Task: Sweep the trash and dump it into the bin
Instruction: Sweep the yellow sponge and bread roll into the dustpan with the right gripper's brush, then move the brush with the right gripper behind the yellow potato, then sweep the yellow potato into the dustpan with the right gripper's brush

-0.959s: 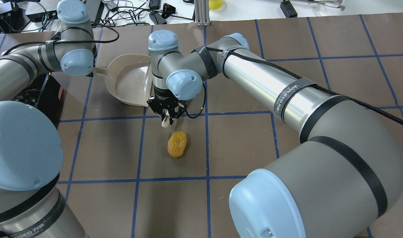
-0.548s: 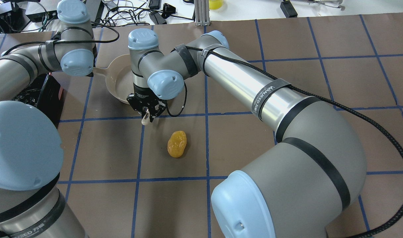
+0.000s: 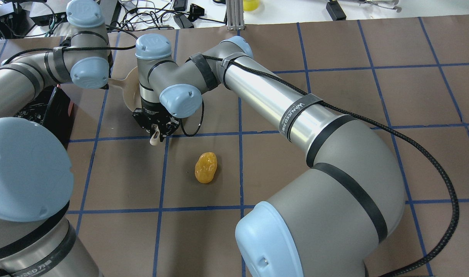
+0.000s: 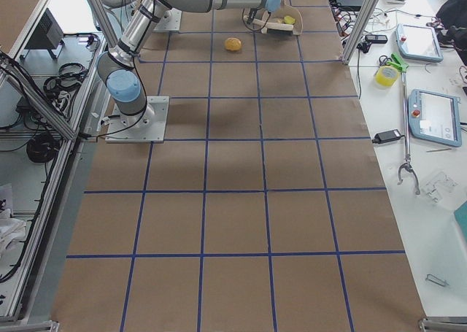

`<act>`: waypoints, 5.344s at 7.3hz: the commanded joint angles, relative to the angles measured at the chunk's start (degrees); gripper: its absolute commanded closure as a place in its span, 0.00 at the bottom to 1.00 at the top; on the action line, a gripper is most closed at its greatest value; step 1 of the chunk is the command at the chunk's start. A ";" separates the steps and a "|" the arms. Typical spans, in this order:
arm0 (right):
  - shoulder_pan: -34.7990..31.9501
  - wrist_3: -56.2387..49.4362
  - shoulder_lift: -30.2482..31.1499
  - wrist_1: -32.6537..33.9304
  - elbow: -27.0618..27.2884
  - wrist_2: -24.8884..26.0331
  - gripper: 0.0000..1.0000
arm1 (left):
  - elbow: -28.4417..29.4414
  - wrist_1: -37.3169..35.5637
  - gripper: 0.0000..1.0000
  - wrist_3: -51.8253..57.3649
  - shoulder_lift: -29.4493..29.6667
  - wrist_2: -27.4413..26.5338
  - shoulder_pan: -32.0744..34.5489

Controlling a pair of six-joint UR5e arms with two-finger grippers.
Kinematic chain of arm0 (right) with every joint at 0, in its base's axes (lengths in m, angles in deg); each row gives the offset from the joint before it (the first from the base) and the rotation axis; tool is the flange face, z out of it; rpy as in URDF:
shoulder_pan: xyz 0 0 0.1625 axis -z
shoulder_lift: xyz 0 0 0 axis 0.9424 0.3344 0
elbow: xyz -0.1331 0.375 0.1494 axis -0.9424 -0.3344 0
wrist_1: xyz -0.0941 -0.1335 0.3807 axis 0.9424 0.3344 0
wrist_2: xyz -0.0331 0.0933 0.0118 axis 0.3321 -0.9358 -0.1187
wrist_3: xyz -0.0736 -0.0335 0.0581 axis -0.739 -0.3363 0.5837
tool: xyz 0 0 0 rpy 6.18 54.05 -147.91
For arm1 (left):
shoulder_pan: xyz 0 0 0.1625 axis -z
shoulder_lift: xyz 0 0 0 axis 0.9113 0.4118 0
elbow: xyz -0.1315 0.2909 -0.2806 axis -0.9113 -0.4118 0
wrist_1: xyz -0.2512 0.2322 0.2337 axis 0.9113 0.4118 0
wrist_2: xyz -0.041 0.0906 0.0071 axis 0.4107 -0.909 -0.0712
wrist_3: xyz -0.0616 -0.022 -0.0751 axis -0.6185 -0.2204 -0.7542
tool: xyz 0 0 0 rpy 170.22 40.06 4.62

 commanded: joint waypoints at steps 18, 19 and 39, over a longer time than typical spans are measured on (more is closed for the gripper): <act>11.69 -15.95 29.19 -6.48 39.11 14.43 1.00 | -27.05 4.48 1.00 -4.49 -22.93 -2.45 1.31; 9.76 -12.87 29.19 -6.02 39.30 14.43 1.00 | -29.24 4.13 1.00 -6.25 -23.81 -2.46 2.01; -4.15 2.37 16.53 7.78 28.75 -0.60 1.00 | -30.50 3.08 1.00 -15.32 -22.06 -8.09 4.04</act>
